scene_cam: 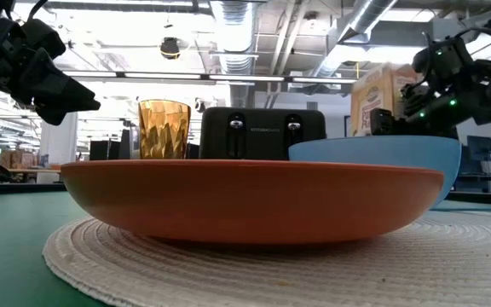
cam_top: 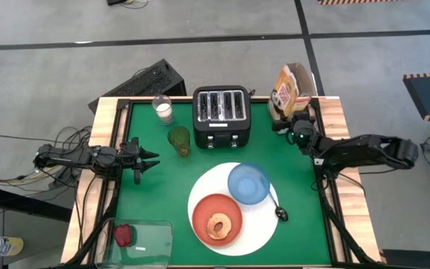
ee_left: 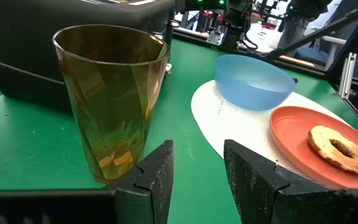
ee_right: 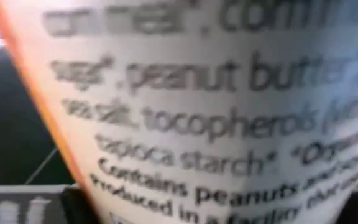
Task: Arrange a breakfast setting
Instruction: Pour the cereal from the cereal box into the blue bowl
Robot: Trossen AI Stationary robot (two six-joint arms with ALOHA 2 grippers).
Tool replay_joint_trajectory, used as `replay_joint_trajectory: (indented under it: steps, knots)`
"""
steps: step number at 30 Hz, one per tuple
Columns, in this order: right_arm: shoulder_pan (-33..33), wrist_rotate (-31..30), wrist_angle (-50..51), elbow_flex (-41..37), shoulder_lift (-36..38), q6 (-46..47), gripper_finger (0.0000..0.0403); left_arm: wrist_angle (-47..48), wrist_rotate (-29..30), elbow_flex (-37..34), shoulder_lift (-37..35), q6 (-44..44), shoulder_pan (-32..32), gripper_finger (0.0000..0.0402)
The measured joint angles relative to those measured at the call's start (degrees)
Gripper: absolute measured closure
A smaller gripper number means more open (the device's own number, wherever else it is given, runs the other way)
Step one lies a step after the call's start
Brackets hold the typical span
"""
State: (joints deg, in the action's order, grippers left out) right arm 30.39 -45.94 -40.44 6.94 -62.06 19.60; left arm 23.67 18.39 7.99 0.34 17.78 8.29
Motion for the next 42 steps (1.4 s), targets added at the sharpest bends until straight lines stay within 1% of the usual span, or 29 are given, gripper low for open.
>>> replay_joint_trajectory:
  steps: [4, 8, 15, 24, 29, 33, 38, 40, 42]
  knots:
    - [-0.02, 0.51, 0.38, 0.0, 2.12, -3.39, 0.0172, -0.01, 0.0, 0.0, -0.02, 0.0, -0.01, 0.0274]
    - [0.02, 0.27, 2.27, 0.0, 4.42, -4.03, 0.0195, 0.0, 0.0, 0.0, -0.02, 0.0, -0.01, 0.0274]
    - [0.02, -0.23, 5.28, 0.0, 7.07, -4.93, 0.0198, -0.01, 0.0, 0.0, 0.0, 0.0, 0.0, 0.0274]
    - [-0.82, -0.65, 8.74, 0.0, 11.92, -12.79, 0.0203, 0.0, 0.0, 0.0, -0.02, 0.0, -0.01, 0.0274]
    - [-3.49, -0.65, 8.92, 0.0, 16.95, -20.99, 0.0204, -0.01, 0.0, 0.0, 0.0, 0.0, -0.01, 0.0274]
    - [-5.95, -0.76, 8.85, 0.0, 22.32, -26.9, 0.0204, -0.01, 0.0, 0.0, 0.0, 0.0, -0.01, 0.0274]
    - [-9.56, -0.8, 9.05, 0.11, 29.26, -31.39, 0.0204, -0.01, 0.0, 0.0, 0.0, 0.0, 0.0, 0.0274]
    - [-11.09, 0.09, 12.3, 1.33, 31.63, -31.64, 0.0204, 0.01, 0.0, 0.0, 0.0, 0.0, 0.01, 0.0274]
    - [-12.33, 3.3, 18.02, 3.78, 33.59, -31.68, 0.0205, 0.01, 0.0, 0.0, 0.0, 0.0, 0.01, 0.0274]
